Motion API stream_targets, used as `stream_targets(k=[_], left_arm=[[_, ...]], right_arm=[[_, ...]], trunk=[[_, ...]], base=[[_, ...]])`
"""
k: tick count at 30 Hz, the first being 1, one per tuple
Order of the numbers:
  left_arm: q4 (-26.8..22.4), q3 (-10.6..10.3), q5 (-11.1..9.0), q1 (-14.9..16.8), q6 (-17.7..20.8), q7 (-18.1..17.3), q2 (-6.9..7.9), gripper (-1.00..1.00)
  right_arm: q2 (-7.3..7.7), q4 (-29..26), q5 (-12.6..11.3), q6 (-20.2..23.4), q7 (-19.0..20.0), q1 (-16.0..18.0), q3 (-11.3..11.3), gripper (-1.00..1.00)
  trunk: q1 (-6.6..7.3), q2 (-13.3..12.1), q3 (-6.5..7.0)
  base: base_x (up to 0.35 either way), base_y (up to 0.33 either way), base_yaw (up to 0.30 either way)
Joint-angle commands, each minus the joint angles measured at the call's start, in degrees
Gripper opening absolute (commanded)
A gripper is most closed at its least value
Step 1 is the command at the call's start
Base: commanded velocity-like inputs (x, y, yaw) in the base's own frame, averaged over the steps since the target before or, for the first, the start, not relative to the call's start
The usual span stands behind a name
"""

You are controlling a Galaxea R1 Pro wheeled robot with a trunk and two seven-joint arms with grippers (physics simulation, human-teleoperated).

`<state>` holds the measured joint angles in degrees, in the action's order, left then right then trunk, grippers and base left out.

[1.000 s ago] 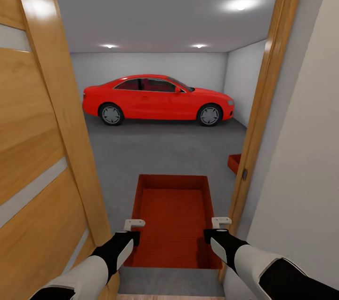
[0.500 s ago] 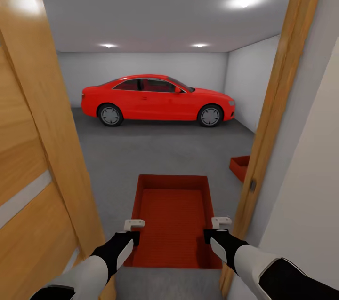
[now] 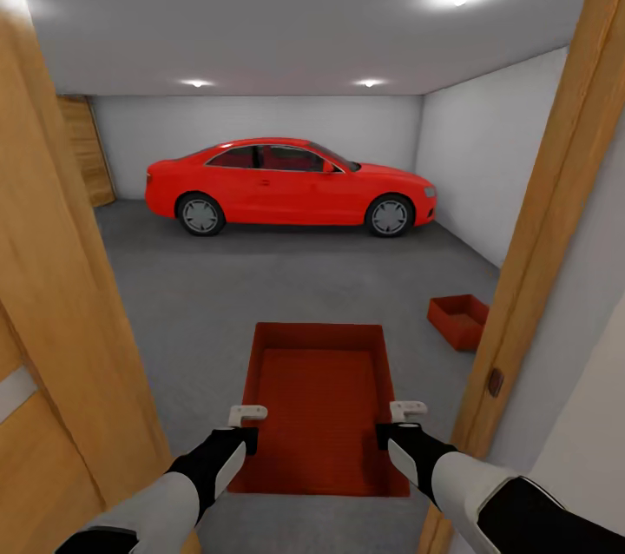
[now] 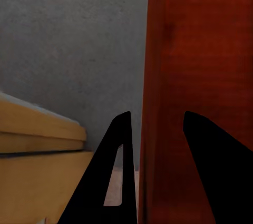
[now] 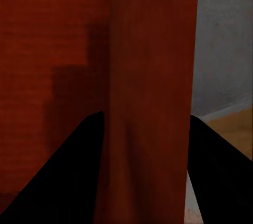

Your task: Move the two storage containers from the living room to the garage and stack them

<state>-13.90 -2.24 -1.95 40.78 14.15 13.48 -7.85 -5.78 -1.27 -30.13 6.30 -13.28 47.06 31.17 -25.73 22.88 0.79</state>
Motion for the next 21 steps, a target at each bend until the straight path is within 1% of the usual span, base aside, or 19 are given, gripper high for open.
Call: stream_targets(k=[1, 21], left_arm=[[0.1, 0.9, 0.4, 0.0, 0.4, 0.7, -0.08, -1.0], [0.1, 0.9, 0.4, 0.0, 0.4, 0.7, -0.08, -1.0]], right_arm=[[-0.38, -0.1, 0.6, -2.7, -2.9, 0.0, 5.0, -1.0], [-0.38, -0.1, 0.6, -2.7, -2.9, 0.0, 5.0, -1.0]], trunk=[[-0.05, 0.0, -0.02], [-0.05, 0.0, -0.02]], base=[[0.322, 0.0, 0.0], [0.322, 0.0, 0.0]])
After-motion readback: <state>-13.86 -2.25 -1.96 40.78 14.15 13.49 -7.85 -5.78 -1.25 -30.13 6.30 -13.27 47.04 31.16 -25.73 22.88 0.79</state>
